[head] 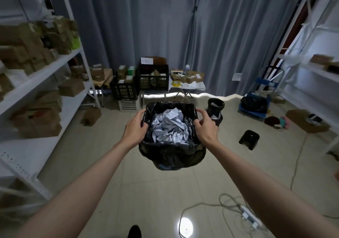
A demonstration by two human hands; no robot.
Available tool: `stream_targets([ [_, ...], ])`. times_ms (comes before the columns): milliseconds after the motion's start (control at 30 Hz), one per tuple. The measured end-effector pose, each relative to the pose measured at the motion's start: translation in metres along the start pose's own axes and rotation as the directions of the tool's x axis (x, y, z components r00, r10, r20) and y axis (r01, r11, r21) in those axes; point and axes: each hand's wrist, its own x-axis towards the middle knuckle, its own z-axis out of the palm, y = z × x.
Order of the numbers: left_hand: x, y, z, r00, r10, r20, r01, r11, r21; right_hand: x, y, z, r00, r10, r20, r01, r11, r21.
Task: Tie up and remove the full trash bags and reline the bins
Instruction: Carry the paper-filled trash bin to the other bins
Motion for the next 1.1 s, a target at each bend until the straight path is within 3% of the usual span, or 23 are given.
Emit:
stream_targets([
  [233,0.178,-0.056,0.028,0.999,-0.001,0.039,0.003,0.999,-0.038,0.158,-0.006,0.099,1.0,0.026,0.016,-0.025,0.998,-0.065],
  [433,0.329,-0.06,0.048,0.993,0.093,0.077,-0.091,0.996,-0.025,0.279,-0.011,0.142,0.995,0.096,-0.024,-0.097,0.994,-0.045],
  [800,0.553,-0.008,0.172,0.947,0.211,0.241,-0.199,0.977,-0.074,0.485,0.061,0.136,0.971,0.167,-0.173,-0.18,0.981,-0.065],
  [1100,0.725,0.104,0.312,0.896,0.331,0.297,-0.3,0.943,-0.143,0.672,0.153,0.081,0.923,0.259,-0.284,-0.284,0.958,-0.05],
])
